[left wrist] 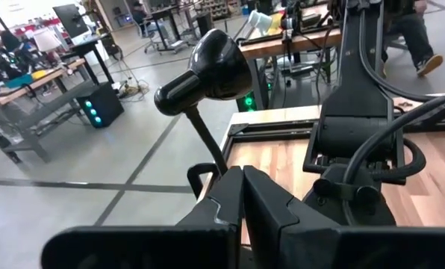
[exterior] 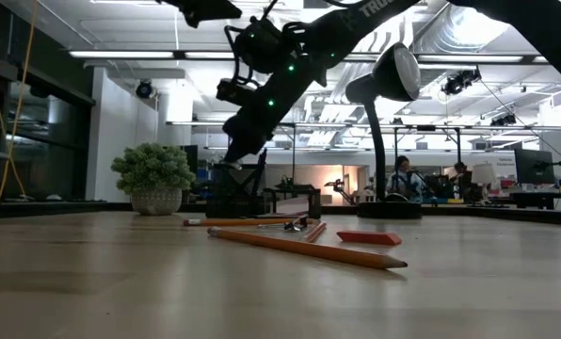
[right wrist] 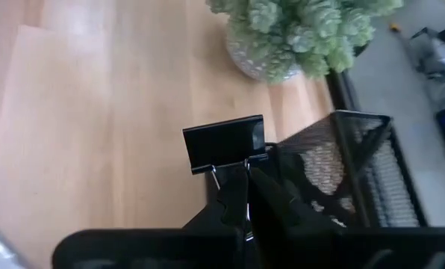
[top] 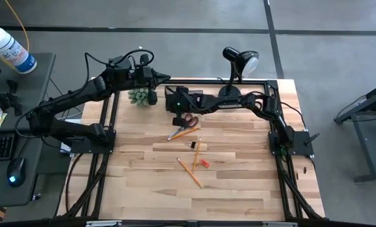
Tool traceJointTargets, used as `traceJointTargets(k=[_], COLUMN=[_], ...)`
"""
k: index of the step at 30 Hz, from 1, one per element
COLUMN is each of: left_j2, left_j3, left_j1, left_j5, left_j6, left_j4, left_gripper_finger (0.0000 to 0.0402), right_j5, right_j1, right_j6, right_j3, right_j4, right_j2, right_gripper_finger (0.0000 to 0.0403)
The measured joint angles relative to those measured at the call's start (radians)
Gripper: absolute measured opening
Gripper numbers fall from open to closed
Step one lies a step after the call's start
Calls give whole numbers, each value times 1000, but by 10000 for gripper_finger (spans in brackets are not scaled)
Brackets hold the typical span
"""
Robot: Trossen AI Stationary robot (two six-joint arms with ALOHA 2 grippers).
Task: Pick and place office supplies into organizer
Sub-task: Put the right black binder clip into the black desk organizer
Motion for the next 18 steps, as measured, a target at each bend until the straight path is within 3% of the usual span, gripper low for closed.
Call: traceJointTargets(k=[6, 18], left_j2=[-3, -3], left_j3=[0, 0], left_j1=[0, 0], left_j5=[-24, -48], left_j6=[26, 30], left_j4=[1, 6], left_gripper_finger=[2, 3], right_j5=[144, 75], right_j1=[0, -28], right_j6=[-57, -80], right_j3=[0, 0], right_j4=[25, 42], right_j2=[-1, 16], right_gripper_finger=[0, 0])
